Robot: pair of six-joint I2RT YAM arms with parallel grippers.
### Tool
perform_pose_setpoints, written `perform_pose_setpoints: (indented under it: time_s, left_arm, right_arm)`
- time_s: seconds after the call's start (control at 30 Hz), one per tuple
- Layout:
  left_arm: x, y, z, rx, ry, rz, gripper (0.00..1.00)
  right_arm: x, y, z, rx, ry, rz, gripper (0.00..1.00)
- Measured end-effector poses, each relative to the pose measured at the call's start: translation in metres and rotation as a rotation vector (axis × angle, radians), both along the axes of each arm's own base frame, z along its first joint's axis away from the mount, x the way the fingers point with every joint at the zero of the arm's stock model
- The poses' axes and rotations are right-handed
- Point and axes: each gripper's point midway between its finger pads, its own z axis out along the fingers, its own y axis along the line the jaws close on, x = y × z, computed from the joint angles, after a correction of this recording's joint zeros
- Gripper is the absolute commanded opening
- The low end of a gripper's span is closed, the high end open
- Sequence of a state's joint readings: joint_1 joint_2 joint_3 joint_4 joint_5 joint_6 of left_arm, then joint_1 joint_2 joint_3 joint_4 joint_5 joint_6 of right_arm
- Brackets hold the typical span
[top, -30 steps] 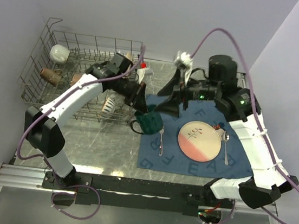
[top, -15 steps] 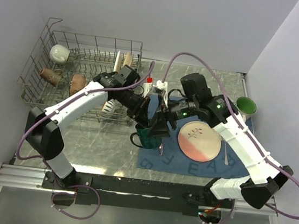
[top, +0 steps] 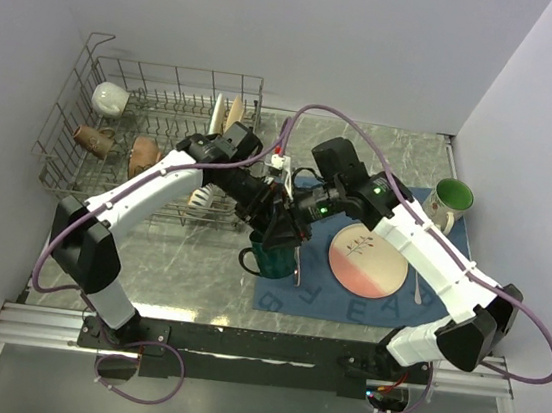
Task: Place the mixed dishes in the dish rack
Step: Pass the cup from the left arm to the right
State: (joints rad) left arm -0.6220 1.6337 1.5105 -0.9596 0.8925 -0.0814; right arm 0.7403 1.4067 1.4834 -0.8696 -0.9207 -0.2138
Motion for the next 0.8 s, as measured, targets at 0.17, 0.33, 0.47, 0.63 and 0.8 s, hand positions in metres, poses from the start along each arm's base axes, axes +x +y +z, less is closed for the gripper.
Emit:
perform_pose_setpoints:
  time_s: [0.17,0.33,0.47,0.63,0.8]
  left_arm:
    - [-0.001,-0.001,0.001,-0.011,-0.009,-0.023,0.01]
    - [-0.002,-0.001,-0.003,-0.004,-0.008,-0.032,0.01]
    - [-0.002,0.0,-0.005,0.001,-0.004,-0.035,0.01]
    - [0.0,-0.001,-0.005,0.001,-0.009,-0.04,0.01]
    - [0.001,-0.005,-0.002,-0.015,0.008,-0.053,0.01]
  right_arm:
    - [-0.006,0.005,0.001,0.016,-0.004,0.034,0.0]
    - [-0.007,0.005,-0.003,0.011,0.003,0.033,0.0]
    - [-0.007,0.005,-0.005,0.009,0.009,0.03,0.14]
    - [-0.007,0.006,-0.007,-0.001,0.009,0.027,0.47]
    - [-0.007,0.014,-0.018,-0.016,-0.001,0.052,0.0]
